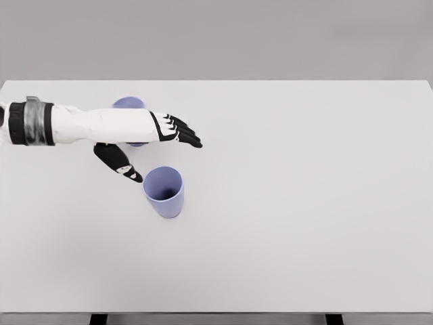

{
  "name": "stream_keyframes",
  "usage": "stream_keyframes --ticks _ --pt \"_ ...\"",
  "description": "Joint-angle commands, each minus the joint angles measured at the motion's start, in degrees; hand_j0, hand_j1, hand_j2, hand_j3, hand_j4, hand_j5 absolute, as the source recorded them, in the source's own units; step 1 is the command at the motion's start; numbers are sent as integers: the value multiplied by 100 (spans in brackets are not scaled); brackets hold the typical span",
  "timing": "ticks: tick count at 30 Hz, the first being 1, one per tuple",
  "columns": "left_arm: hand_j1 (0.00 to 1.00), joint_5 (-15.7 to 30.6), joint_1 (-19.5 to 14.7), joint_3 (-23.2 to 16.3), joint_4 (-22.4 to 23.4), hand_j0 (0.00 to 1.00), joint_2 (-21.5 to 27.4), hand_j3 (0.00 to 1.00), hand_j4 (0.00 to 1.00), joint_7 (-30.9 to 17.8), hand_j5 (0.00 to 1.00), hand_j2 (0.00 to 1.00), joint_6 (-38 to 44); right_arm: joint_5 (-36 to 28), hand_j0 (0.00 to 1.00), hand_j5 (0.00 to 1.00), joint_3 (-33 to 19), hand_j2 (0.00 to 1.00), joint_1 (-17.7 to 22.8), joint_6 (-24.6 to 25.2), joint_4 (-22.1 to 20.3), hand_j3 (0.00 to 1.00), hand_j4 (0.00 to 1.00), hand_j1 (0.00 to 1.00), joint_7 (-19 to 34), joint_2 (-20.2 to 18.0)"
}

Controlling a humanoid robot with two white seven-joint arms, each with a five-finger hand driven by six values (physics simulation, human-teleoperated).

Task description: Place the right cup on the left cup with left arm

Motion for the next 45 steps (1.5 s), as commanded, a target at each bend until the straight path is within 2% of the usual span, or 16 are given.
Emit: stream_keyframes --ticks 1,7,10,12,15,16,18,19,24,26,34,43,45 --pt "100 47 -9 -110 0 100 12 100 100 -3 100 100 8 12 100 100 24 100 0 6 -20 100 100 100 30 0" --pt "100 -6 0 -93 -44 100 47 100 100 6 100 100 8 -6 100 100 -20 100 88 14 33 100 100 100 4 0" --pt "100 -542 0 -5 -53 100 241 100 100 6 100 100 8 -6 100 100 -2 100 88 14 33 100 100 100 4 0" --pt "100 -568 18 197 -105 100 320 100 100 6 100 100 8 -6 100 100 -20 100 88 14 33 100 100 100 4 0" --pt "100 -691 79 302 -193 100 329 100 100 76 100 100 8 -6 100 100 -20 100 88 14 33 100 100 100 4 0" --pt "100 -709 228 557 -193 100 364 100 100 111 100 100 8 -6 100 100 -20 100 88 14 33 100 100 100 4 0" --pt "100 -709 887 1190 -185 100 355 100 100 103 100 100 8 -6 100 100 -20 100 88 14 33 100 100 100 4 0" --pt "100 -849 1046 1304 -193 100 320 100 100 102 100 100 8 -6 100 100 -20 100 88 14 33 100 100 100 4 0" --pt "100 -999 1072 1296 -202 100 311 100 100 111 100 100 8 -6 100 100 -20 100 88 14 33 100 100 100 4 0" --pt "100 -1271 1195 1305 -202 100 294 100 100 164 100 100 8 -6 100 100 -20 100 88 14 33 100 100 100 4 0" --pt "100 -1289 1433 1304 -202 100 144 100 100 182 100 100 8 -6 100 100 -20 100 88 14 33 100 100 100 4 0" --pt "100 -1289 1442 1313 -202 100 162 100 100 190 100 100 8 -6 100 100 -20 100 88 14 33 100 100 100 4 0" --pt "100 -1534 1433 1357 -88 100 197 100 100 190 100 100 8 -6 100 100 -20 100 88 14 33 100 100 100 4 0"
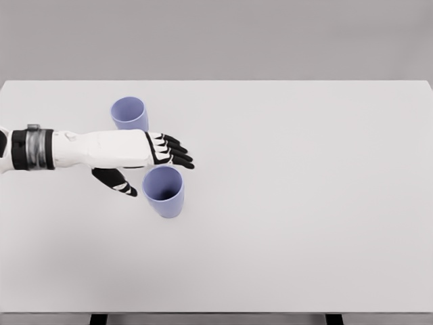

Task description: Place the right cup on the left cup with left arm

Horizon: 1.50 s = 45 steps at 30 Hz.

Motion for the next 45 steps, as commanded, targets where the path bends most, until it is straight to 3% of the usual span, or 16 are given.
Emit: stream_keyframes --ticks 1,3,17,33,45 --pt "100 -269 0 146 100 100 24 100 100 3 100 100 6 6 100 100 0 100 0 -3 1 100 100 100 2 0" --pt "100 -472 202 374 197 100 -11 100 100 21 100 100 6 6 100 100 0 100 0 -3 1 100 100 100 2 0" --pt "100 -516 545 410 373 100 -345 100 100 21 100 100 6 6 100 100 0 100 0 -3 1 100 100 100 2 0" --pt "100 -516 624 419 391 100 -380 100 100 21 100 100 6 6 100 100 0 100 0 -3 1 100 100 100 2 0" --pt "100 -525 677 410 672 100 -556 100 100 21 100 100 6 6 100 100 0 100 0 -3 1 100 100 100 2 0"
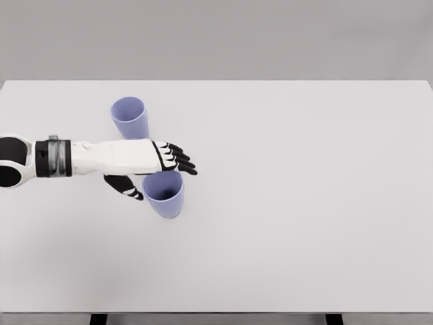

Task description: Place the right cup on the left cup with left arm

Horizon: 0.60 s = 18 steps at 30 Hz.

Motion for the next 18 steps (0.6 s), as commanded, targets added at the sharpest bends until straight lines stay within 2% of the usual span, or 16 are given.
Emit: stream_keyframes --ticks 1,18 --pt "100 40 0 11 15 100 -9 100 100 3 100 100 6 6 100 100 0 100 0 -3 1 100 100 100 2 0" --pt "100 -66 132 28 24 100 -35 100 100 20 100 100 6 6 100 100 0 100 0 -3 1 100 100 100 2 0"
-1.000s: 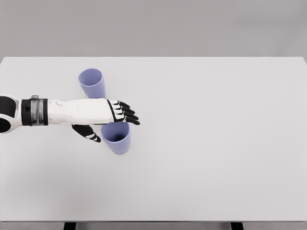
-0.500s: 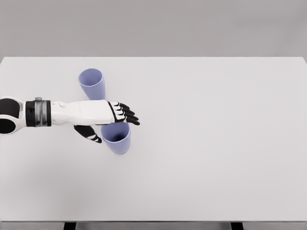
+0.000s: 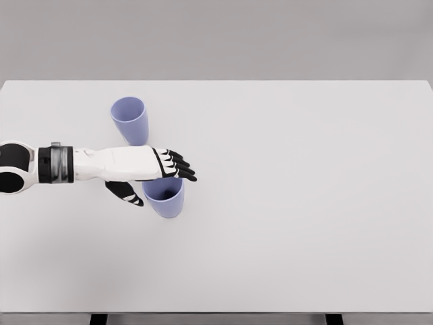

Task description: Place the right cup on the left cup with left arm

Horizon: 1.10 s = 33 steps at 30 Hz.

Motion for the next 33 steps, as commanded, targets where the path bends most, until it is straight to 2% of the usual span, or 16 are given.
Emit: stream_keyframes --ticks 1,8,12,18,24,30,33 --pt "100 -6 0 22 -6 100 -11 100 100 6 100 100 6 6 100 100 0 100 0 -3 1 100 100 100 2 0" --pt "99 -32 35 22 -6 99 -72 99 99 6 99 99 6 6 100 100 0 100 0 -3 1 100 100 100 2 0" --pt "81 -24 44 22 -6 81 -63 81 81 15 81 81 6 6 100 100 0 100 0 -3 1 100 100 100 2 0" --pt "73 -24 255 295 -6 73 -46 73 73 50 73 73 6 6 100 100 0 100 0 -3 1 100 100 100 2 0" --pt "66 47 272 400 -32 66 -20 66 66 41 66 66 6 6 100 100 0 100 0 -3 1 100 100 100 2 0" --pt "62 187 141 470 -129 62 156 62 62 33 62 62 6 6 100 100 0 100 0 -3 1 100 100 100 2 0" --pt "62 363 -53 470 -269 62 481 62 62 24 62 62 6 6 100 100 0 100 0 -3 1 100 100 100 2 0"
